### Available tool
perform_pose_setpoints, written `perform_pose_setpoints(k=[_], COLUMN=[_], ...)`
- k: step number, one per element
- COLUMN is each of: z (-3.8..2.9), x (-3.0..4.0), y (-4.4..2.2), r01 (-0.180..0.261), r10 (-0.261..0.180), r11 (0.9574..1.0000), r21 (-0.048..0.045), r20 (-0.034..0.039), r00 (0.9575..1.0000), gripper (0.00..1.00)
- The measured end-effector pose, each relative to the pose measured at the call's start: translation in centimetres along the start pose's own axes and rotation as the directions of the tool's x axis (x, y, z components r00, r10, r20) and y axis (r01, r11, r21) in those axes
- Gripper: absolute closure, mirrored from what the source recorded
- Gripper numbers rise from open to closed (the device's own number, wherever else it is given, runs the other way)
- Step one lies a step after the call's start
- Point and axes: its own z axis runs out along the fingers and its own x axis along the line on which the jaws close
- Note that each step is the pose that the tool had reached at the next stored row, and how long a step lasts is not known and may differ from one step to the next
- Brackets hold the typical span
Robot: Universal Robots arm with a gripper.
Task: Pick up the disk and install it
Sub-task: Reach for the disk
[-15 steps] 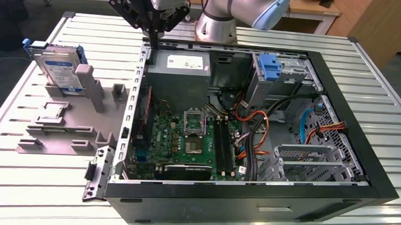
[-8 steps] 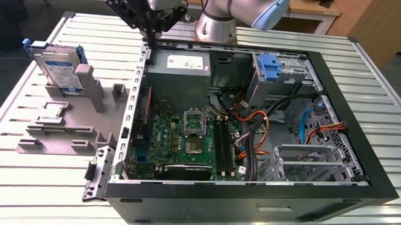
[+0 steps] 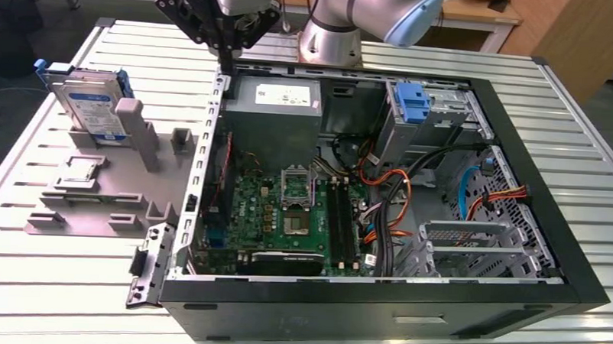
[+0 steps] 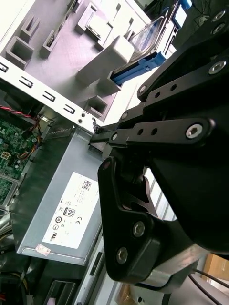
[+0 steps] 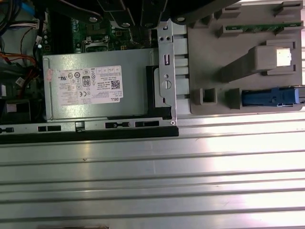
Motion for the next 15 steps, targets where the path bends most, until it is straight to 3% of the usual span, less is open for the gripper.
perform_pose_setpoints(k=[9,15], z=[0.01,0.01], x=[1.70,2.32], y=[-0.12,-0.06], r01=[0.000,0.000], r10=[0.000,0.000], r11=[1.0000,1.0000], r21=[-0.0001,0.0000], r20=[0.0001,0.0000], r00=[1.0000,1.0000], gripper=[0.90,0.90])
